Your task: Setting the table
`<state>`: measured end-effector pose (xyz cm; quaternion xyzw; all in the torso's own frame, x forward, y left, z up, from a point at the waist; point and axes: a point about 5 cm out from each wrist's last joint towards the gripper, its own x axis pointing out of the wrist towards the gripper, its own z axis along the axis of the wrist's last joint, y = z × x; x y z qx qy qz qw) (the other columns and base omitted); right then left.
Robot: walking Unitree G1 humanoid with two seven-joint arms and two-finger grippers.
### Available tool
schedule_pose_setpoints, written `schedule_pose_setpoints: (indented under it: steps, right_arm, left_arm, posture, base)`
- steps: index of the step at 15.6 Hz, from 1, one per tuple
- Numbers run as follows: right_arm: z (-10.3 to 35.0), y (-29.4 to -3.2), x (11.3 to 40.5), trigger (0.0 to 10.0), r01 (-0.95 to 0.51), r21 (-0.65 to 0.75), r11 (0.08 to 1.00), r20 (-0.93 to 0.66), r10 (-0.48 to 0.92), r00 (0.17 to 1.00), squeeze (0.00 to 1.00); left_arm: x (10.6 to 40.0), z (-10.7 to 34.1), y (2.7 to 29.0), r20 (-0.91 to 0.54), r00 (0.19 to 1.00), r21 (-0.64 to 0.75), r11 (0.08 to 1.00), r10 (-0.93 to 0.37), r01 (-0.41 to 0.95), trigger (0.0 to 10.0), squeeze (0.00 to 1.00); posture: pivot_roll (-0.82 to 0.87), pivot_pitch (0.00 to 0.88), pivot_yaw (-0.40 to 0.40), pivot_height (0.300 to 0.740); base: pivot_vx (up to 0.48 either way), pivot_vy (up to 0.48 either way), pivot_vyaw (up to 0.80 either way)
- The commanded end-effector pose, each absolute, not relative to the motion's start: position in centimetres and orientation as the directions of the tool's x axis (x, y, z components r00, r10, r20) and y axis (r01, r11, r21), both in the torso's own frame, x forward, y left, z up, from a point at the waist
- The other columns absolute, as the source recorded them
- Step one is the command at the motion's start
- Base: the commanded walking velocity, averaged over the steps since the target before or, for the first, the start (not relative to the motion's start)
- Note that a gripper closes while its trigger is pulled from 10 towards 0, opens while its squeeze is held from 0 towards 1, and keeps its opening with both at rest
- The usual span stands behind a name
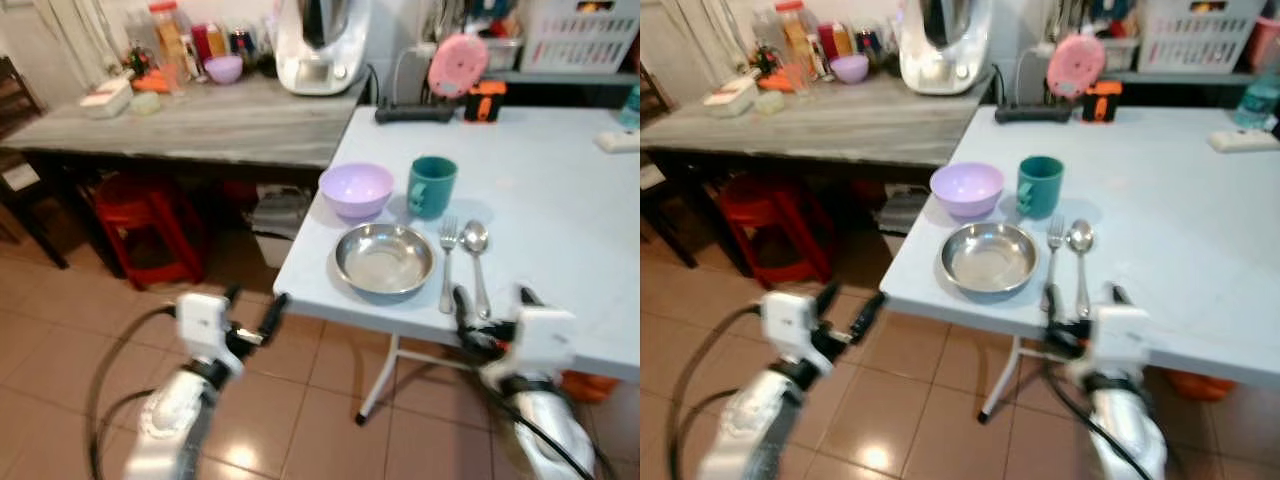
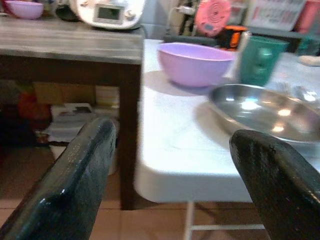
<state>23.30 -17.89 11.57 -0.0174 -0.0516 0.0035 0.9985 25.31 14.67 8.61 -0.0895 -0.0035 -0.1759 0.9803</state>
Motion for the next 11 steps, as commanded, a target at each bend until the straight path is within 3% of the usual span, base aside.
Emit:
schedule_pose_setpoints:
  steps: [1, 3, 6, 11]
  right_arm:
    - [12.03, -18.4, 23.15, 10.0, 0.01, -0.044, 0.999, 0.122, -0.004, 0.993, 0.0]
    - [12.05, -18.41, 23.18, 10.0, 0.011, -0.06, 0.998, 0.118, -0.004, 0.993, 0.0]
    - [12.02, -18.24, 23.19, 10.0, 0.007, -0.05, 0.999, 0.121, -0.001, 0.993, 0.0]
    - [11.73, -18.39, 23.12, 10.0, 0.018, -0.025, 1.0, 0.107, -0.016, 0.994, 0.0]
  left_arm:
    - [25.47, 9.17, 14.33, 0.059, 0.934, -0.178, 0.917, -0.353, 0.358, 10.0, 0.0]
    - [25.48, 9.18, 14.31, 0.058, 0.933, -0.18, 0.916, -0.354, 0.359, 10.0, 0.0]
    - [25.53, 9.1, 14.39, 0.054, 0.932, -0.175, 0.916, -0.357, 0.361, 10.0, 0.0]
    - [25.23, 8.6, 14.45, 0.026, 0.93, -0.184, 0.913, -0.366, 0.365, 10.0, 0.0]
  posture:
    - [-0.04, 0.0, 0.092, 0.74]
    - [-0.04, 0.0, 0.093, 0.74]
    - [-0.04, 0.0, 0.096, 0.74]
    - [-0.04, 0.0, 0.097, 0.74]
  base:
    - [0.364, 0.0, 0.0]
    - [0.362, 0.0, 0.0]
    - [0.355, 0.0, 0.72]
    - [0.274, 0.0, 0.0]
